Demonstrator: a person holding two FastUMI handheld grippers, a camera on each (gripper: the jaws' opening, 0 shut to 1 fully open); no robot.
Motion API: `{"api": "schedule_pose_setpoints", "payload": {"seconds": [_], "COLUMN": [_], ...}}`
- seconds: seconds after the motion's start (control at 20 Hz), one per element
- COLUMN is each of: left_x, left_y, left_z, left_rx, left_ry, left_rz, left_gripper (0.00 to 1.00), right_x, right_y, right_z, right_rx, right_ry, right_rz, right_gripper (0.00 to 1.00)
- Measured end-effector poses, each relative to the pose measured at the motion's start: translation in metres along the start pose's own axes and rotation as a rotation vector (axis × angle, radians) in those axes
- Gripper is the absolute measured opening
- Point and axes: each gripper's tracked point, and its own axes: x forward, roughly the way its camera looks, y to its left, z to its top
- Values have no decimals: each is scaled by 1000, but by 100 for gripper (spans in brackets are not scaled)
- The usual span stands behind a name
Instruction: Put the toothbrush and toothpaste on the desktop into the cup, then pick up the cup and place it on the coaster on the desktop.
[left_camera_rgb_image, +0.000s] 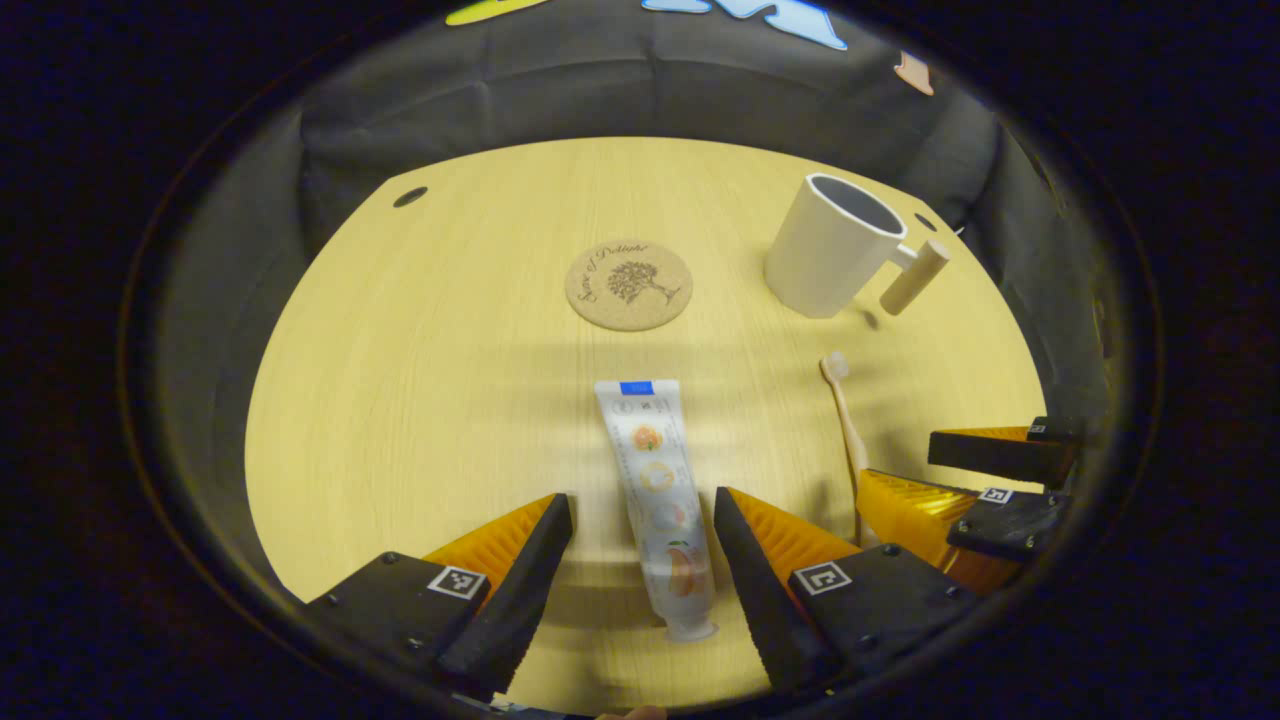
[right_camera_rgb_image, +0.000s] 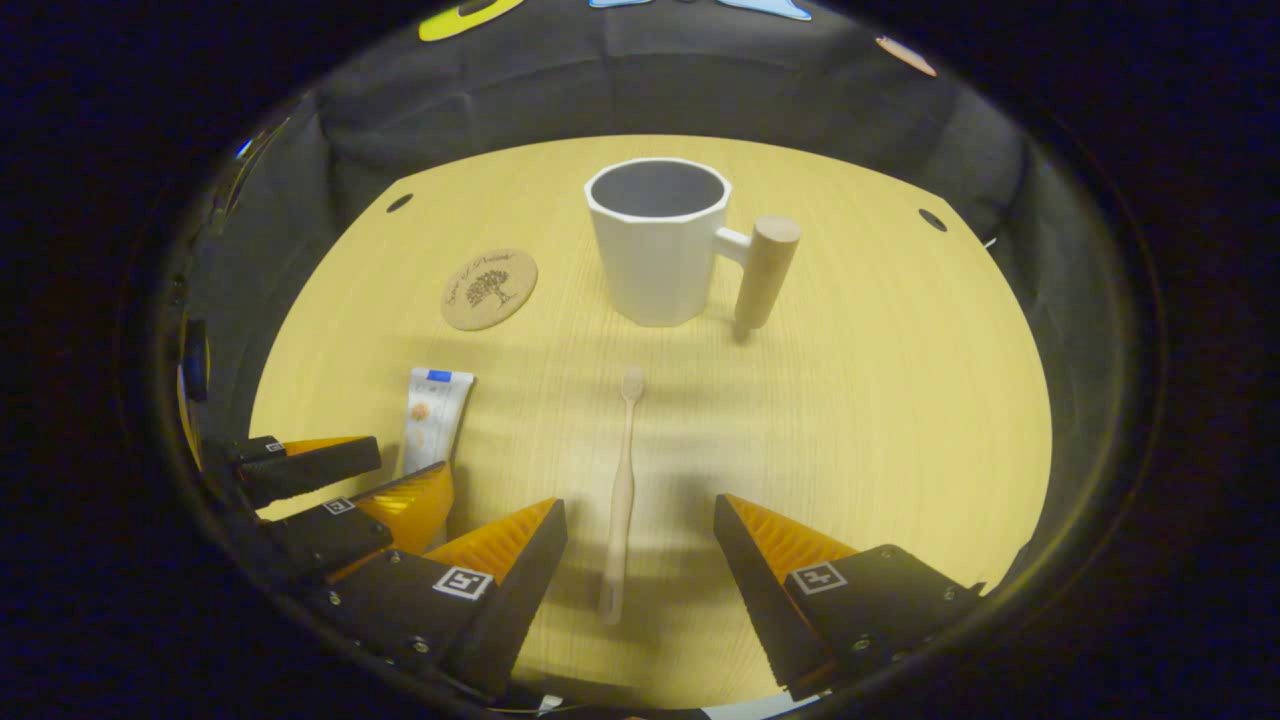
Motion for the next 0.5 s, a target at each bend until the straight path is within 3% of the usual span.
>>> {"api": "schedule_pose_setpoints", "payload": {"seconds": [0.3, 0.35, 0.5], "left_x": [13, 14, 14], "left_y": [5, 4, 5], "left_z": [-4, -4, -3], "left_rx": [-2, -9, -23], "left_ry": [29, 29, 25], "left_rz": [47, 52, 58], "left_gripper": [100, 92, 97], "right_x": [15, 18, 20], "right_y": [-2, -2, -2], "right_z": [-8, -12, -17], "right_rx": [-15, -19, -37], "right_ry": [67, 82, 96], "right_rz": [-23, -25, -35], "right_gripper": [92, 92, 93]}}
